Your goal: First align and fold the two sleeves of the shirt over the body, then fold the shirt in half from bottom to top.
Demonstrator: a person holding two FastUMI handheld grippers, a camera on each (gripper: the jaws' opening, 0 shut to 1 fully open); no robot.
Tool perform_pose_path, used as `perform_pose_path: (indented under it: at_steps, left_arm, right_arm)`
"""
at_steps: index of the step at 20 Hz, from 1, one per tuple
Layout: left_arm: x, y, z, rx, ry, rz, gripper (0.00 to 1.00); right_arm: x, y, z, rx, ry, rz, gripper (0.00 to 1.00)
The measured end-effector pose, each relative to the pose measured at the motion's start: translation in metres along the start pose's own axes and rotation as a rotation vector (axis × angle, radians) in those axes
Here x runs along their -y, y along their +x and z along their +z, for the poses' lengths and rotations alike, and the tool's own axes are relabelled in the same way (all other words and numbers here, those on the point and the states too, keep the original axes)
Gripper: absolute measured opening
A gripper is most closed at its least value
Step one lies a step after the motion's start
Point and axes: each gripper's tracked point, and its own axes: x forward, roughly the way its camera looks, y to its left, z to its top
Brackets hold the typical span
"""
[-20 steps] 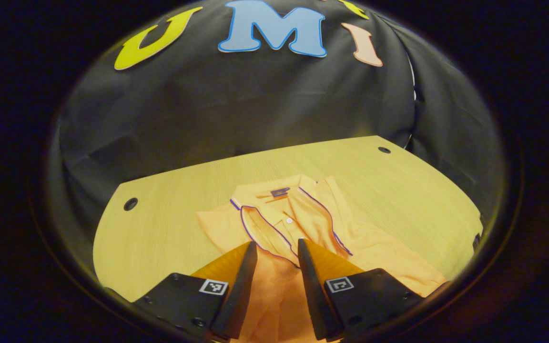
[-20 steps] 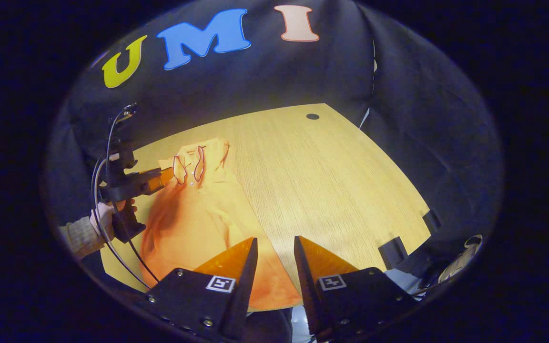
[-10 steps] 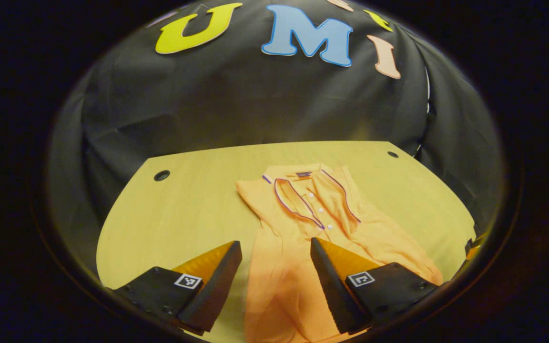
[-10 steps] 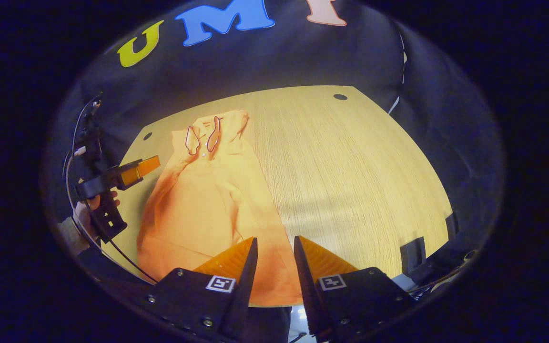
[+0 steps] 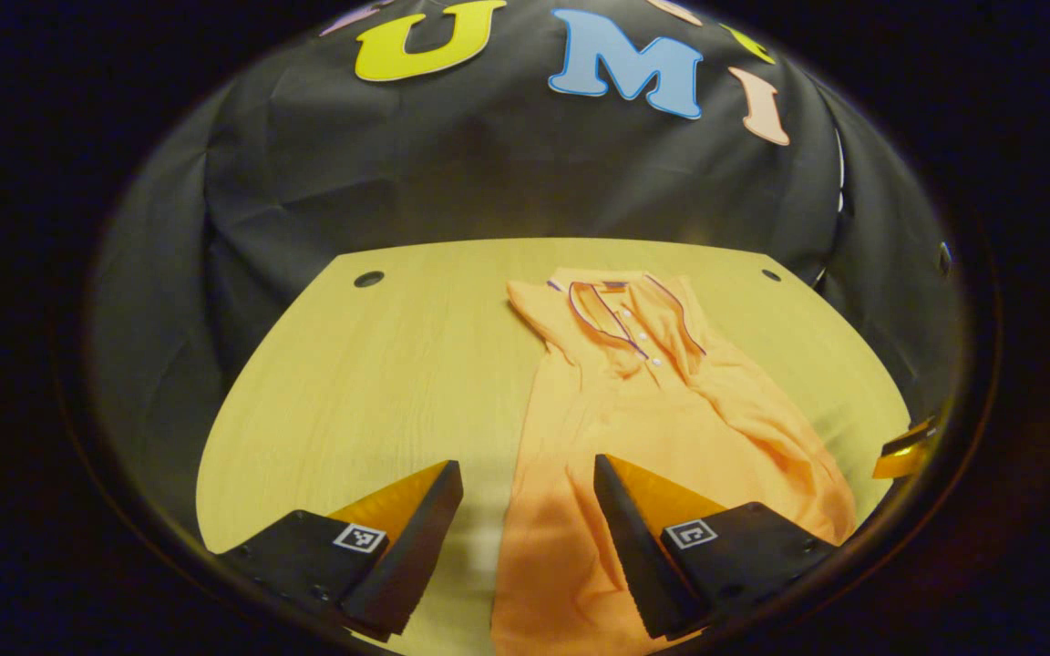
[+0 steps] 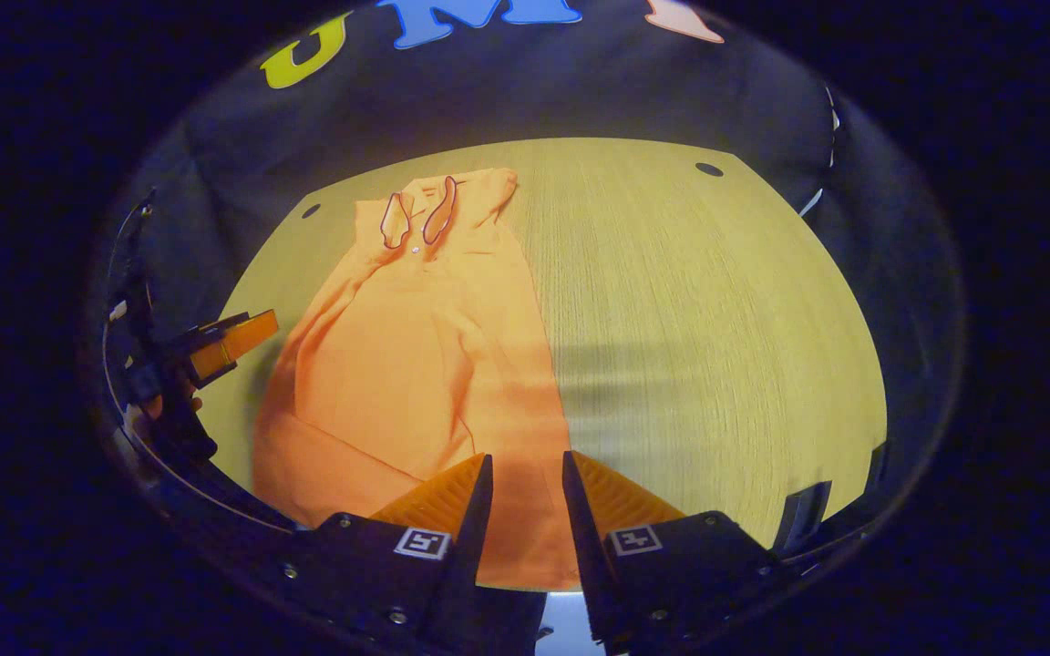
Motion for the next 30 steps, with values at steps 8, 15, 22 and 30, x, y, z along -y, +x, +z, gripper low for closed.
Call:
perform_pose_path:
  at_steps: [8, 15, 22, 30]
  left_arm:
    - [0.018, -0.046, -0.088, -0.138, 0.016, -0.040, 0.96]
    - [0.013, -0.054, -0.118, -0.205, 0.043, -0.044, 0.95]
    - [0.017, -0.046, -0.127, -0.222, 0.097, -0.032, 0.96]
    - [0.022, -0.040, -0.122, -0.217, 0.114, -0.053, 0.73]
  right_arm:
    - [0.004, 0.023, -0.036, -0.114, -0.065, -0.009, 0.52]
    - [0.005, 0.037, -0.066, -0.189, -0.089, -0.047, 0.53]
    - [0.004, 0.040, -0.065, -0.196, -0.198, -0.083, 0.53]
    - [-0.001, 0.042, -0.063, -0.201, -0.212, -0.077, 0.09]
